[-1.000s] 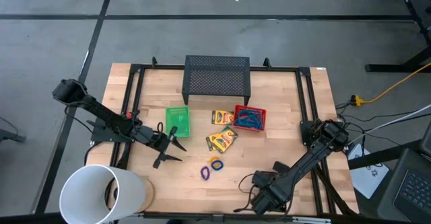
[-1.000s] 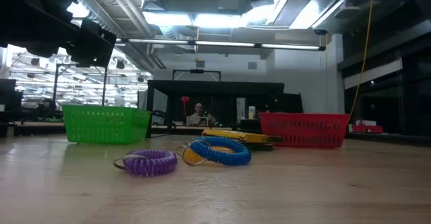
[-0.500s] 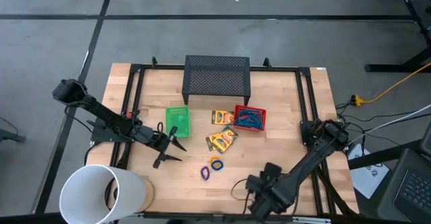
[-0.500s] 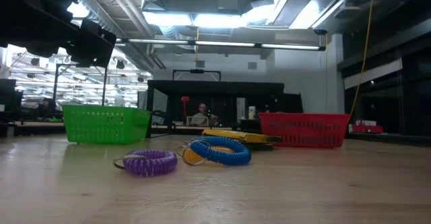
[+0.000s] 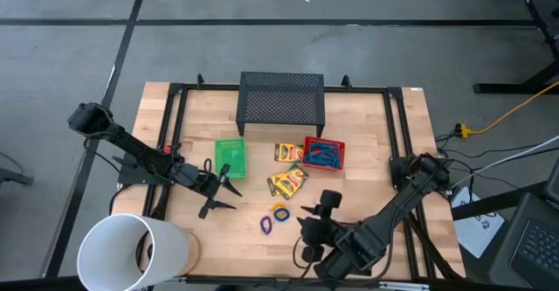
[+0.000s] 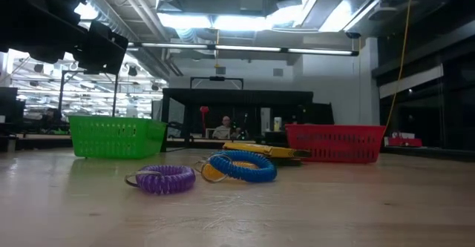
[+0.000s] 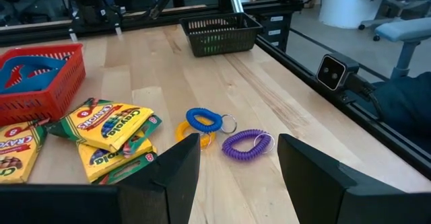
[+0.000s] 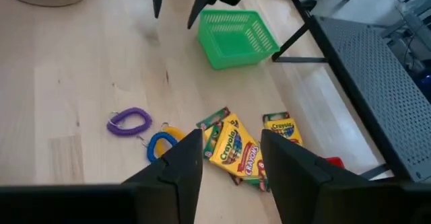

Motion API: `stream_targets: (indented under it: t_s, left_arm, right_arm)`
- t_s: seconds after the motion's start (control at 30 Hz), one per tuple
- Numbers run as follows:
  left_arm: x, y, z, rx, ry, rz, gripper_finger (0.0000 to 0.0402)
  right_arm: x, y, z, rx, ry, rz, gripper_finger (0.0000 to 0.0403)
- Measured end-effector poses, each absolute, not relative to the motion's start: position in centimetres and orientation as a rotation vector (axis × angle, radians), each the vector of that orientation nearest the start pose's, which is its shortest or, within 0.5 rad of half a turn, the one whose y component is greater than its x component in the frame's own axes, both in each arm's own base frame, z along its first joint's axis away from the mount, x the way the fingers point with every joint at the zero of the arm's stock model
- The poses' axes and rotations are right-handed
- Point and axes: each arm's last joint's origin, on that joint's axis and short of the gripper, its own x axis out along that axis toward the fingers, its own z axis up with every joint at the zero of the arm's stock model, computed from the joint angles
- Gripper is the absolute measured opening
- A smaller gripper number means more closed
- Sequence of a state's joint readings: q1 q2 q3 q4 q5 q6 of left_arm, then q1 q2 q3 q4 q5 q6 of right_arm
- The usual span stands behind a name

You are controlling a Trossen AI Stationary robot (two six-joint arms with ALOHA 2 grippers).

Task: Pick & Place Office Desk Supplies
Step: Put the violet spring keychain into the black bin

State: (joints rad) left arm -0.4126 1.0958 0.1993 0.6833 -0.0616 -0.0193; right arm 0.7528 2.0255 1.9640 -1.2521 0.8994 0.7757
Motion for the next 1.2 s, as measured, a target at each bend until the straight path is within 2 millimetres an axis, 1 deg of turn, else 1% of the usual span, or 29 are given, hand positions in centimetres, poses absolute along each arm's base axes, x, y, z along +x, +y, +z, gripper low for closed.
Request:
stream_targets:
  t_s: [0.17, 0.27, 0.37, 0.5, 0.63, 0.7, 0.77, 0.9, 1.0, 1.1, 1.2]
  left_arm:
    - [17.8, -7.5, 16.2, 0.071, 0.227, -0.316, 0.0196]
    - [17.7, -7.4, 15.9, 0.077, 0.255, -0.314, 0.0196]
    - [17.7, -7.4, 16.0, 0.029, 0.258, -0.307, 0.0196]
    - [17.8, -7.4, 15.9, 0.001, 0.262, -0.273, 0.0196]
    - [17.8, -7.5, 15.7, -0.035, 0.28, -0.274, 0.0196]
    - [17.9, -7.8, 15.7, -0.06, 0.272, -0.285, 0.0196]
    - [17.9, -8.3, 15.6, -0.071, 0.265, -0.296, 0.0196]
    - [17.9, -9.3, 15.4, -0.071, 0.227, -0.303, 0.0196]
    - [17.9, -10.0, 15.1, -0.066, 0.22, -0.3, 0.0196]
    - [18.2, -10.5, 14.7, -0.049, 0.249, -0.288, 0.0196]
    - [19.3, -11.5, 14.9, -0.004, 0.282, -0.283, 0.0196]
  right_arm:
    - [32.6, 25.1, 29.7, -0.183, 0.78, -0.456, 0.014]
    - [33.7, 23.7, 29.4, -0.107, 0.877, -0.43, 0.014]
    - [35.1, 22.1, 28.8, -0.043, 0.944, -0.403, 0.0139]
    - [37.0, 21.2, 26.3, 0.002, 0.994, -0.261, 0.0139]
    - [38.7, 20.7, 23.2, 0.143, 0.97, -0.086, 0.0139]
    - [39.2, 20.4, 22.0, 0.196, 0.961, -0.036, 0.0139]
    - [39.5, 20.1, 21.4, 0.222, 0.938, -0.017, 0.0139]
    - [39.3, 19.5, 20.0, 0.24, 0.97, -0.03, 0.0139]
    - [39.2, 19.2, 19.2, 0.25, 0.963, -0.029, 0.0139]
    - [39.3, 19.3, 18.9, 0.263, 0.952, -0.01, 0.0139]
    - [39.4, 19.5, 19.1, 0.275, 0.927, 0.003, 0.0139]
